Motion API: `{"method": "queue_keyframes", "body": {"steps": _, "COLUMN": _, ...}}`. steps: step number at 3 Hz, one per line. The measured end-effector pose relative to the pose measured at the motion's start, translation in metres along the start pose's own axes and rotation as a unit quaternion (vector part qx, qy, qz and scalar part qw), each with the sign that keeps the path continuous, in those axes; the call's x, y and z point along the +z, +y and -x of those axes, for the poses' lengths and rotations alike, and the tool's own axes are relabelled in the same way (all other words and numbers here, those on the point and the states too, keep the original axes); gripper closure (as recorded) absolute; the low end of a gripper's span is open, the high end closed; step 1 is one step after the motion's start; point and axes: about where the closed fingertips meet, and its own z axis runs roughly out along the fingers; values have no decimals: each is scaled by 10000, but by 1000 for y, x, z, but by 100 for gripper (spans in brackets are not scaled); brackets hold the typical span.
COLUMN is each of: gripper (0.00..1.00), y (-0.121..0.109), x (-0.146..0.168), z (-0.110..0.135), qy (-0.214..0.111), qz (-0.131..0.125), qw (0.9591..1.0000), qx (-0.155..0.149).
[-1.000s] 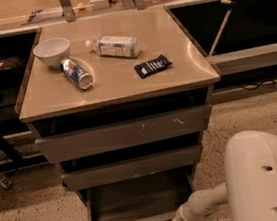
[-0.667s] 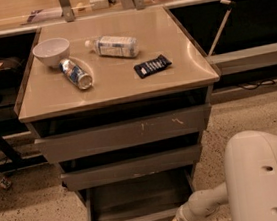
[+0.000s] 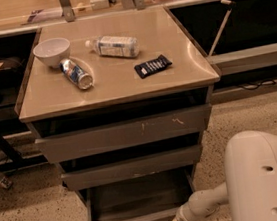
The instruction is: Close bottom drawer
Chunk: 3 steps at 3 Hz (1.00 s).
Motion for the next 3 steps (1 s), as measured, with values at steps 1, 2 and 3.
{"method": "queue_keyframes", "body": {"steps": 1, "gripper": 12, "y": 0, "x": 0, "z": 0, "qy": 0, "qz": 0, "qw": 10000, "qx": 0}}
{"method": "queue_keyframes", "body": {"steps": 2, "gripper": 0, "y": 0, "x": 0, "z": 0, "qy": 1, "qz": 1, "qw": 10000, "qx": 0}}
{"method": "queue_keyframes", "body": {"steps": 3, "gripper": 0, "y": 0, "x": 0, "z": 0, "qy": 1, "qz": 1, "qw": 10000, "qx": 0}}
